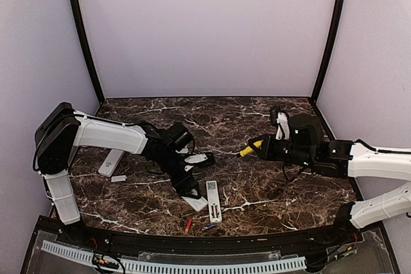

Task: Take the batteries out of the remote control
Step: Adjust the remote control without the battery cover at the center of the board, then hold the remote control without the battery cover at the center of the board.

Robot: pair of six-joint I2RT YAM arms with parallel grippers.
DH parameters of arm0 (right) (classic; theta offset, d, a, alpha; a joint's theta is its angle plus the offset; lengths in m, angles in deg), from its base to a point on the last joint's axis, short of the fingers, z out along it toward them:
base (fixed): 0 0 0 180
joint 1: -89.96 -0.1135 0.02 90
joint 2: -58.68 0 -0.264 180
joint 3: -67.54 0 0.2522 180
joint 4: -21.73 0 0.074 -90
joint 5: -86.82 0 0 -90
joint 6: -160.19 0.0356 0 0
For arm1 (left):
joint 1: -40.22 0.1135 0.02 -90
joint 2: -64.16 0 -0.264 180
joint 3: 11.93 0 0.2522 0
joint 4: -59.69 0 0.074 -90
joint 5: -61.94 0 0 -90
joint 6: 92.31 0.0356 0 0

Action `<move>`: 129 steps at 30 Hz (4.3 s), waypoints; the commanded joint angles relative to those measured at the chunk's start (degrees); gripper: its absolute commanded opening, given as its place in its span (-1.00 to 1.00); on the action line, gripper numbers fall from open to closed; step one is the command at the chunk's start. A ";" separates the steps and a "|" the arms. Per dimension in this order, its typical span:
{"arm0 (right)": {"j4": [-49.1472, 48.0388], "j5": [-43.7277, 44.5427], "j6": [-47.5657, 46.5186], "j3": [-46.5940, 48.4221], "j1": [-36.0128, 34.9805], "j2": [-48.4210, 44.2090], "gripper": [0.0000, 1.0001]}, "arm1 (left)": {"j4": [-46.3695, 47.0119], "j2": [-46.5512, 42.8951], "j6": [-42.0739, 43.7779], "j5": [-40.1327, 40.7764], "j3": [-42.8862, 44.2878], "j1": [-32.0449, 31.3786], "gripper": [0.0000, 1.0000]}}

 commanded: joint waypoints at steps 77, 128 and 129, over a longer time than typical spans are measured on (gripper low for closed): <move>-4.35 0.49 -8.00 12.08 2.45 10.67 -1.00 | 3.51 -3.14 -3.36 21.25 -0.06 -0.38 0.25; -2.80 -11.05 -6.86 16.57 -2.17 24.82 -1.00 | 24.42 -21.25 -58.50 10.84 -27.15 7.61 0.09; -2.46 -10.74 -6.87 16.77 -2.36 25.07 -1.00 | 24.42 -20.49 -58.44 10.77 -27.32 7.61 0.08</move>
